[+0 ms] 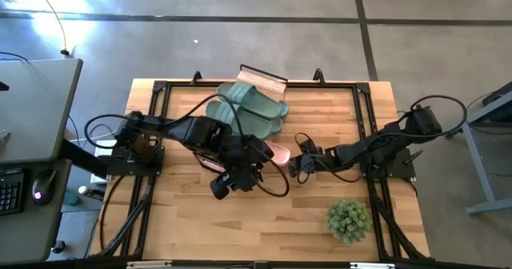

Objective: Pick and place slides into the shelf
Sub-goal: Put the pink slide on the shelf

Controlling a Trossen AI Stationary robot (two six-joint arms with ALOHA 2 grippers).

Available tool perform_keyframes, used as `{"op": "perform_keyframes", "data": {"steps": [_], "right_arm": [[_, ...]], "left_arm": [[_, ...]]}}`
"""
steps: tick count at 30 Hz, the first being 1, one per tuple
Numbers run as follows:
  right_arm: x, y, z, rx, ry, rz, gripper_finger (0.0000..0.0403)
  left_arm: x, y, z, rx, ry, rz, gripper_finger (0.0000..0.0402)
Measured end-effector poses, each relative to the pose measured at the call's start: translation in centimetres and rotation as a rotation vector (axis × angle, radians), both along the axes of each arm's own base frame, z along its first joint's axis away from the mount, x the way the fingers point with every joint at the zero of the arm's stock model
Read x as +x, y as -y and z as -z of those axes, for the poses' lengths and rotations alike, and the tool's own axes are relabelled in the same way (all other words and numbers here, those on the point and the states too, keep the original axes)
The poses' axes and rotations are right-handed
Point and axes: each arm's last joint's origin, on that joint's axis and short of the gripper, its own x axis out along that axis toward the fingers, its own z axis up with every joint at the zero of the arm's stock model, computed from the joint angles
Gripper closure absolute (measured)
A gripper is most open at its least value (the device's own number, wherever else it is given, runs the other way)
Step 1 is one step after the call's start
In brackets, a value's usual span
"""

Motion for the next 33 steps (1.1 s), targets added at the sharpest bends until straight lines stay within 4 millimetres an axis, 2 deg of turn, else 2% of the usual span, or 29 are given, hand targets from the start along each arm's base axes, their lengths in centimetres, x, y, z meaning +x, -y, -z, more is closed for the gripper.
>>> {"op": "perform_keyframes", "data": {"steps": [10, 19, 28, 33], "right_arm": [[1.3, 1.8, 0.5, 0.018, 0.011, -0.032, 0.0403], [3.9, 2.8, 0.2, 0.004, 0.008, -0.074, 0.0403], [4.1, 3.1, 0.1, 0.003, 0.020, -0.060, 0.0403], [4.1, 3.1, 0.1, 0.003, 0.021, -0.059, 0.0403]], "left_arm": [[0.0, 0.0, 0.0, 0.007, 0.002, -0.002, 0.0245], [0.0, -0.1, 0.0, 0.023, 0.005, -0.010, 0.0245], [0.0, -0.2, 0.0, 0.053, 0.006, -0.028, 0.0245], [-1.5, -1.4, -0.1, 0.142, -0.084, -0.138, 0.0245]]}}
